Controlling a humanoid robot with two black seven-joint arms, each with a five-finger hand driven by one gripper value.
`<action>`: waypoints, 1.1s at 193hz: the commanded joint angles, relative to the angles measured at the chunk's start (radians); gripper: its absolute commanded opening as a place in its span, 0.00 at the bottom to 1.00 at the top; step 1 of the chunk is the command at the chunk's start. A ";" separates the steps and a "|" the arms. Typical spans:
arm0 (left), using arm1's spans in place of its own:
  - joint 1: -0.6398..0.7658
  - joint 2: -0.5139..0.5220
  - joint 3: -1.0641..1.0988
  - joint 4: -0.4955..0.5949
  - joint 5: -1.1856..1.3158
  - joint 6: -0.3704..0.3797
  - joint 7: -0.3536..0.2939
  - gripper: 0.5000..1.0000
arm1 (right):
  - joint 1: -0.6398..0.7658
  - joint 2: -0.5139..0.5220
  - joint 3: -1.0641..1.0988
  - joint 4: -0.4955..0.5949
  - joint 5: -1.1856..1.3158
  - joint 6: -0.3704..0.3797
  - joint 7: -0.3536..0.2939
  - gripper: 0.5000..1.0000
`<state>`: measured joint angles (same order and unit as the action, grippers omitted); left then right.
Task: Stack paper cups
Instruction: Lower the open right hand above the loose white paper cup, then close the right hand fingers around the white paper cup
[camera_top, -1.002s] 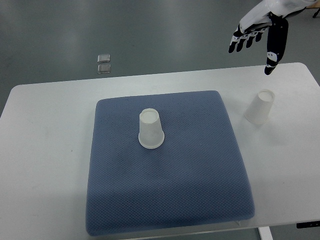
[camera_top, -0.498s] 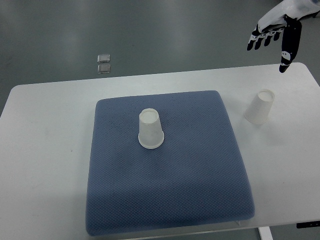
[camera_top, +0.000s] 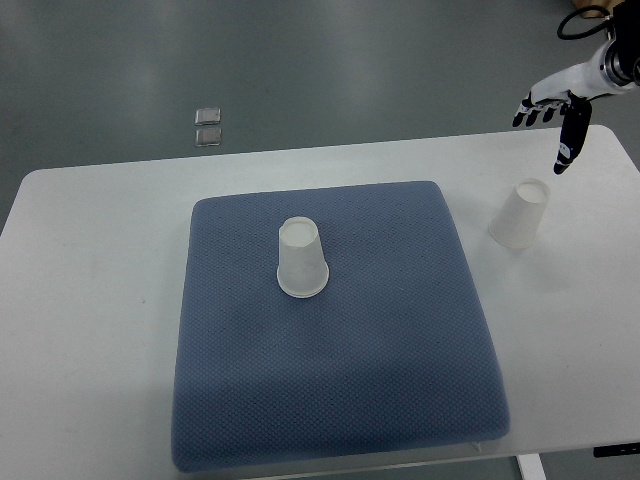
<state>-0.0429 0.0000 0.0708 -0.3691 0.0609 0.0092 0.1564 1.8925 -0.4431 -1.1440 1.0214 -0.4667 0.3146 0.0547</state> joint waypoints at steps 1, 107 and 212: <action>0.000 0.000 0.000 0.001 -0.001 0.000 0.000 1.00 | -0.052 0.000 0.003 -0.030 0.003 -0.014 0.001 0.85; 0.000 0.000 -0.002 0.001 -0.003 0.000 0.000 1.00 | -0.231 0.053 0.076 -0.172 0.013 -0.071 -0.006 0.85; 0.002 0.000 -0.002 -0.001 -0.004 0.000 0.000 1.00 | -0.377 0.109 0.115 -0.308 0.013 -0.095 -0.021 0.84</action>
<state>-0.0416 0.0000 0.0690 -0.3681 0.0568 0.0092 0.1564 1.5384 -0.3446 -1.0298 0.7330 -0.4539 0.2197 0.0336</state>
